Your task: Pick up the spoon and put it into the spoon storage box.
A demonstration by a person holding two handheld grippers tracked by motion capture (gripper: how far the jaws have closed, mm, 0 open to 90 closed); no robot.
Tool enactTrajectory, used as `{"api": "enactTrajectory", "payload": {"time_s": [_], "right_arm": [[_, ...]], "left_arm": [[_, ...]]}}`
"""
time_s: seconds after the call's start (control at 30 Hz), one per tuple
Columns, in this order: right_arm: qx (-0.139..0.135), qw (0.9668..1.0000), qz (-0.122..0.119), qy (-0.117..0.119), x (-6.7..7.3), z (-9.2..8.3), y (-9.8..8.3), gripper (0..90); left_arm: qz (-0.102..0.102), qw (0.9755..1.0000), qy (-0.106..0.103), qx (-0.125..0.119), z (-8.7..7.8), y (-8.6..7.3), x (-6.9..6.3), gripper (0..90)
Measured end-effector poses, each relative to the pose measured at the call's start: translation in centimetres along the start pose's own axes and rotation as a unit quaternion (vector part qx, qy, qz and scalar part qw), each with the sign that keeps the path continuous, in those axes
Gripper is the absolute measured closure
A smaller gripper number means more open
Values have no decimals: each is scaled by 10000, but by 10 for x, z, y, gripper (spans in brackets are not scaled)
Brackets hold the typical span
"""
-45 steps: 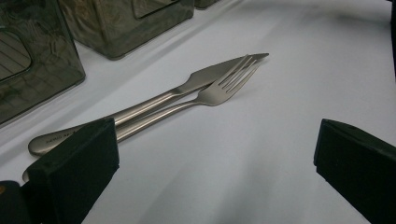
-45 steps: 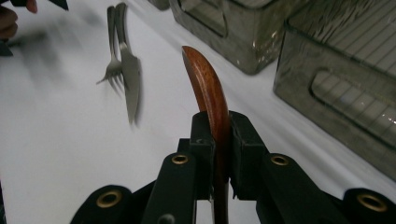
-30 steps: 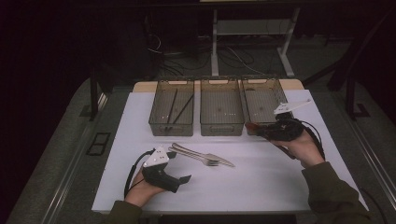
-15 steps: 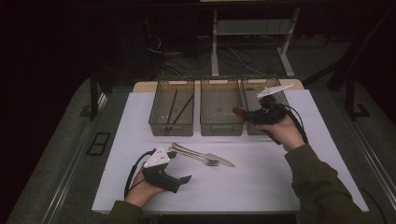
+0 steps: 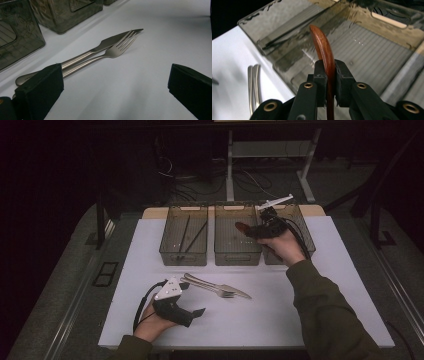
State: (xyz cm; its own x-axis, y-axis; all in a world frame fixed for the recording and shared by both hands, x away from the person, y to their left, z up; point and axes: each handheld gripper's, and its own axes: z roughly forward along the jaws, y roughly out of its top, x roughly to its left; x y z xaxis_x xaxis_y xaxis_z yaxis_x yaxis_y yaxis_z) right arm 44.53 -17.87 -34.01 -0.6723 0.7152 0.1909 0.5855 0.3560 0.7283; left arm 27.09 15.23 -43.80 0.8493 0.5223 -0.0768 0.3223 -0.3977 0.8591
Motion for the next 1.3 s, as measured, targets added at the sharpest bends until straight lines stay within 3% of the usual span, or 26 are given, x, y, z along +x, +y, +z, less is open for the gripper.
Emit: {"api": "enactTrajectory", "payload": {"time_s": [0.37,0.7,1.3], "right_arm": [[72,9999,11,-105,7,33,34,799],[127,9999,-32,-74,7,59,48,799],[251,9996,-85,-73,4,87,33,798]], "left_arm": [[77,10000,-11,-13,0,1,-1,0],[123,9999,-40,-29,1,1,-2,0],[196,9998,-57,15,1,2,-3,0]]}}
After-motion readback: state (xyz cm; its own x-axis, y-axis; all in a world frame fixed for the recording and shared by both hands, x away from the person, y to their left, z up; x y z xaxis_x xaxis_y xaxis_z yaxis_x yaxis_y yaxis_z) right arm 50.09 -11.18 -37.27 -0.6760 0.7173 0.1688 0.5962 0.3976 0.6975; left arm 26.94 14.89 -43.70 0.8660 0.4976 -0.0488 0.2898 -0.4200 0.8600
